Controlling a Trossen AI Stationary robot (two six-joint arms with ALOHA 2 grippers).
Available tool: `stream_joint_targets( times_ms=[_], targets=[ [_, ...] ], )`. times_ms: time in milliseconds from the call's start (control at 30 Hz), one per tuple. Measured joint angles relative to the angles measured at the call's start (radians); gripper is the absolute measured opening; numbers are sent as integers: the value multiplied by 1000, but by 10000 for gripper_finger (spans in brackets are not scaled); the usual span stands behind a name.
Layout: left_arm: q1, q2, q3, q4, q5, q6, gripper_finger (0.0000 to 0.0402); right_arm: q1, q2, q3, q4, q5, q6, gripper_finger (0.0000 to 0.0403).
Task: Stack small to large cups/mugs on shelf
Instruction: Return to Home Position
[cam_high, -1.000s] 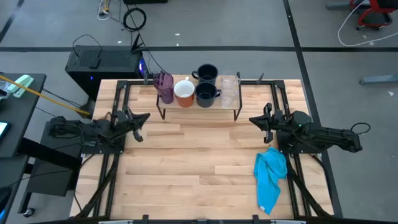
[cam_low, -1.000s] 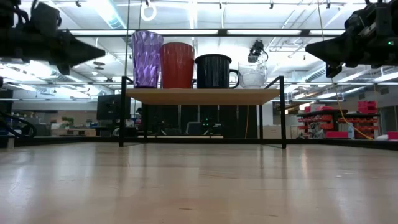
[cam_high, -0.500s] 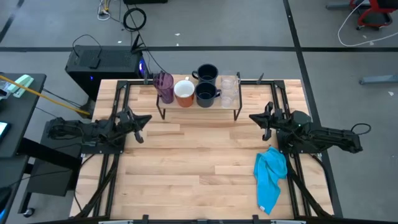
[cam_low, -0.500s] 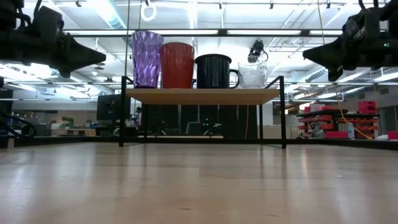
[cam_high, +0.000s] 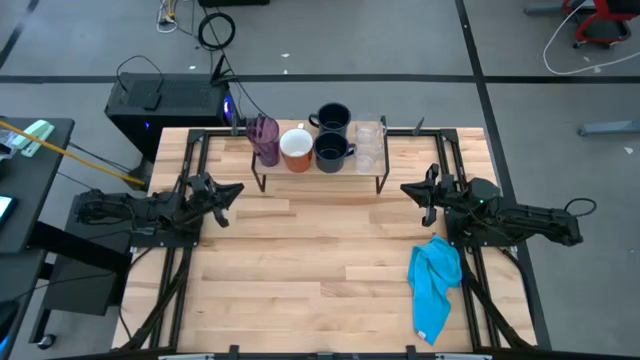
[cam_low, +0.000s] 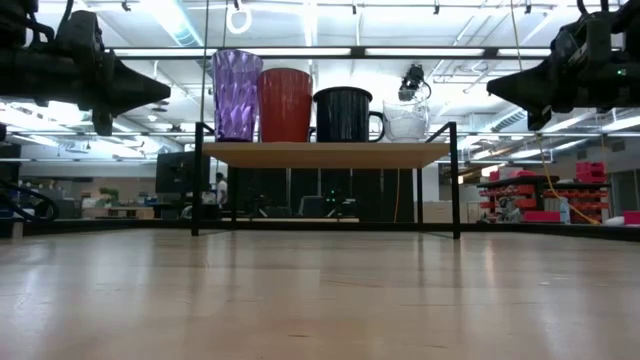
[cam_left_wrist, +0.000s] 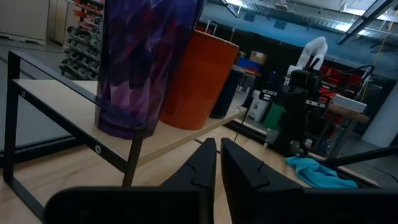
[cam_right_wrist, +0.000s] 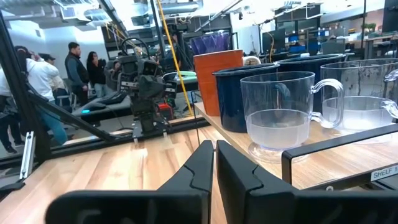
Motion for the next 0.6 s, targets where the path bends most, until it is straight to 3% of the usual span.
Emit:
stream_joint_targets(
  times_ms=[600],
  targets=[
    [0,0,-1,3,-1,1,35,0,0,0,0,0,0,29]
  ],
)
